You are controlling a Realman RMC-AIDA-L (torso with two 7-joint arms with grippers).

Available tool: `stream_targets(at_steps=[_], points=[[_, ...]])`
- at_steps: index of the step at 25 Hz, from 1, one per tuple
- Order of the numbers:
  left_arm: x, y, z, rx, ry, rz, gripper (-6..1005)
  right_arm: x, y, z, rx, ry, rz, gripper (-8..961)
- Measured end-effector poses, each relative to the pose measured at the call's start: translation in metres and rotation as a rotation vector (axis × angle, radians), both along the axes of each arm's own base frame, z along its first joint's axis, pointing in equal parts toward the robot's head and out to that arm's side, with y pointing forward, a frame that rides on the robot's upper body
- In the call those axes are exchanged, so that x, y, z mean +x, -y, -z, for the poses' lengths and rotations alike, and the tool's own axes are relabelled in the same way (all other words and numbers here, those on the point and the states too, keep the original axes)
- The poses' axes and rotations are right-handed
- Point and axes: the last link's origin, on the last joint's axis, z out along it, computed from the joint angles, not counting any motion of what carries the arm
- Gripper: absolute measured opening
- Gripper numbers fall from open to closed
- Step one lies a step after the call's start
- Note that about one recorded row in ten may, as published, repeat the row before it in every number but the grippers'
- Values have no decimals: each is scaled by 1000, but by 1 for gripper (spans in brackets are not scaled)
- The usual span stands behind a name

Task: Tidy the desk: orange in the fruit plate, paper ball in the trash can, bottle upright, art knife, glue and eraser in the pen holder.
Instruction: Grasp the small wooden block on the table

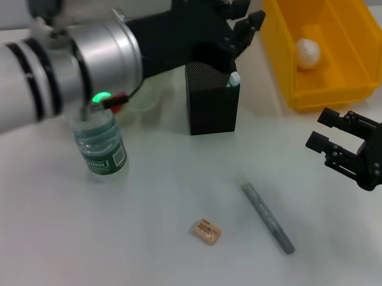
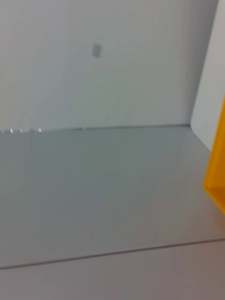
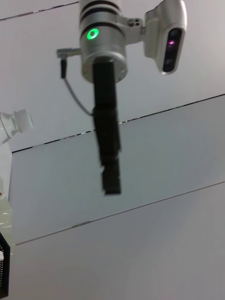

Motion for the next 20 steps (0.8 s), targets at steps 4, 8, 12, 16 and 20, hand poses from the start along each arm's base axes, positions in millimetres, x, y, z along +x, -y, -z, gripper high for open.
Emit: stream_targets(at_steps=[4, 8, 12, 16, 20], points=[[-4, 6, -30, -83, 12, 81, 276, 0, 0, 0, 1, 2, -1, 574], [-11, 7, -47, -107, -5, 102, 287, 0, -1, 0, 1, 3, -3, 574], [-18, 7, -58, -121, -32, 103, 297, -1, -2, 0, 3, 6, -4, 574], [-21, 9, -50, -153, -97, 115, 308, 0, -1, 0, 6, 9, -1, 574], [-22, 14, -38, -224, -217, 160, 351, 1, 3, 1, 18, 24, -18, 574]])
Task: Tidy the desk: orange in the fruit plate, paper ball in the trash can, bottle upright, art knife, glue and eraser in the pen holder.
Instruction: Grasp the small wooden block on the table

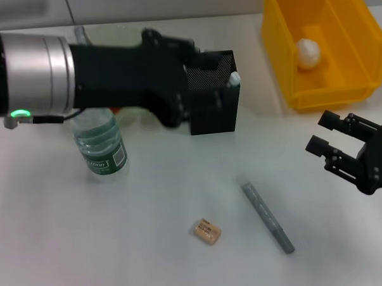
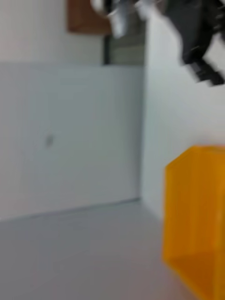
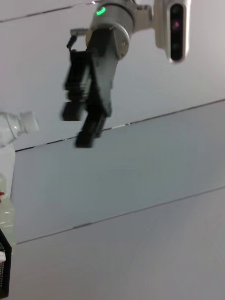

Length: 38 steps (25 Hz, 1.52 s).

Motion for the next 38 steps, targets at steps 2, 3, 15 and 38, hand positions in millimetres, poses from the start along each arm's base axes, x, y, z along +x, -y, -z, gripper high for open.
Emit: stream_targets(at_steps=[2, 3, 15, 38], points=[[-1, 0, 4, -27, -49, 4, 422, 0, 4, 1, 10, 16, -23, 574], [-3, 0, 6, -44, -75, 0, 458, 0, 6, 2, 11, 22, -34, 574], [2, 2, 15, -176, -154, 1, 508, 5, 29, 3, -116, 150, -161, 574], [33, 6, 58, -223, -599, 47, 496, 8, 20, 0, -131, 168, -129, 573]])
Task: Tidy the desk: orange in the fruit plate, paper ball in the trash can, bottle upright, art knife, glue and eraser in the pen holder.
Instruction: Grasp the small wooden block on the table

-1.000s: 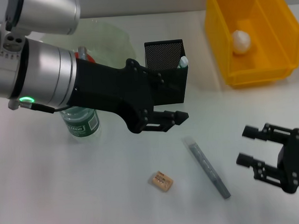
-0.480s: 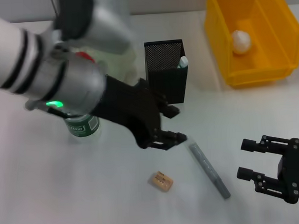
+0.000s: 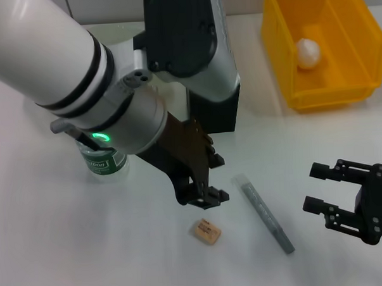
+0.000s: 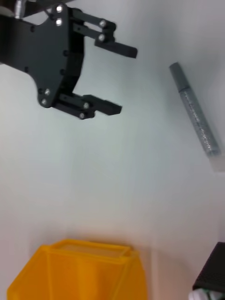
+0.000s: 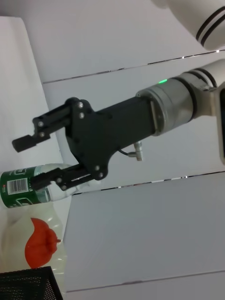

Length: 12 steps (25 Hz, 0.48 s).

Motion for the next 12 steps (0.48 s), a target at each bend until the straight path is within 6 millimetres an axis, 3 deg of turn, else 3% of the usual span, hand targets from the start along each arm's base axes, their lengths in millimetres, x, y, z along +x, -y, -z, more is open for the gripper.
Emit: stream_targets(at_steps=[12], points=[[-9, 3, 16, -2, -83, 30, 497, -3, -6, 2, 2, 1, -8, 574]])
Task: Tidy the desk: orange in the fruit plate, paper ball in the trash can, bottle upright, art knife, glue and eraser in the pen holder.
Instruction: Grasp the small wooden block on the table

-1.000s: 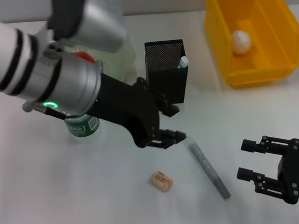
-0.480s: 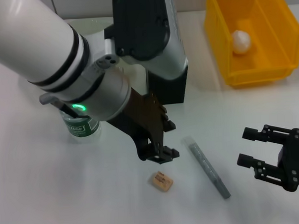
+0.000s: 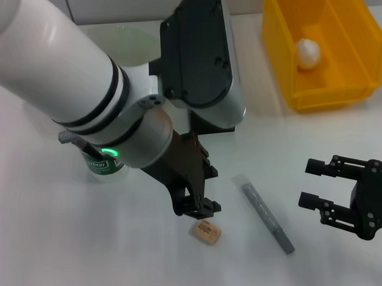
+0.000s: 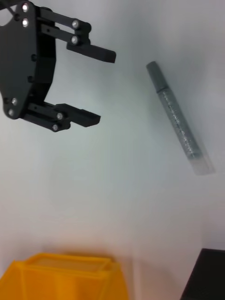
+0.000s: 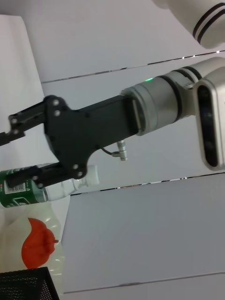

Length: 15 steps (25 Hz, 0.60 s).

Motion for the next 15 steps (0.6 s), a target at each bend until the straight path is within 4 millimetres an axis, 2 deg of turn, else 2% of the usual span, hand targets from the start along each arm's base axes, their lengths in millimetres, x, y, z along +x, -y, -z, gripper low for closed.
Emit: stream_targets(at_steps=[5, 15], points=[[-10, -3, 9, 12, -53, 10, 497, -1, 0, 1, -2, -2, -1, 573], [-13, -3, 15, 10, -95, 62, 498, 0, 1, 1, -4, -6, 3, 572]])
